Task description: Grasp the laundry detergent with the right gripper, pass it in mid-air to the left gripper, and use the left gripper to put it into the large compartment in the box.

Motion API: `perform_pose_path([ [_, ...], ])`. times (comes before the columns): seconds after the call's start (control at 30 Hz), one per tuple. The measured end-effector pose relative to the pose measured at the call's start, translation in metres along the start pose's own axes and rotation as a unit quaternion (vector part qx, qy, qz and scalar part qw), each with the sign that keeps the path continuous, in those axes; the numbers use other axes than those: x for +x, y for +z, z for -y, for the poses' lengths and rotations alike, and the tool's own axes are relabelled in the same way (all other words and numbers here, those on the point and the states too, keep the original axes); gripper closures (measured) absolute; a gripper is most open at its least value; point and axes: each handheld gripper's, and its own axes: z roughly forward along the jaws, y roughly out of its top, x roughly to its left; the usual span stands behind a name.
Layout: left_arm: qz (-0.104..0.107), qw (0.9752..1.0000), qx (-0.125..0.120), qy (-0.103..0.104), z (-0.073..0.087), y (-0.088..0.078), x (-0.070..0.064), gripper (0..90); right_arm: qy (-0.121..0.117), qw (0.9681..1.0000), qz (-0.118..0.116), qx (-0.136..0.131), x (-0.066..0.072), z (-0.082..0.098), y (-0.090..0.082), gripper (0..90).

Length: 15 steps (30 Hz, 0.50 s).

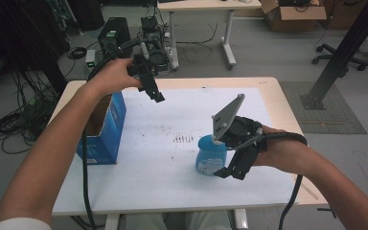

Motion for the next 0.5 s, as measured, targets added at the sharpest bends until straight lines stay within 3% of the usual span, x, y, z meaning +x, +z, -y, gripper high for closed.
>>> perform_pose_path([
  [0.5,0.003,1.0,0.0,0.004,-0.001,-0.002,-0.006,4.8,0.002,0.9996,0.018,-0.022,-0.006,0.003,-0.025,5.3],
])
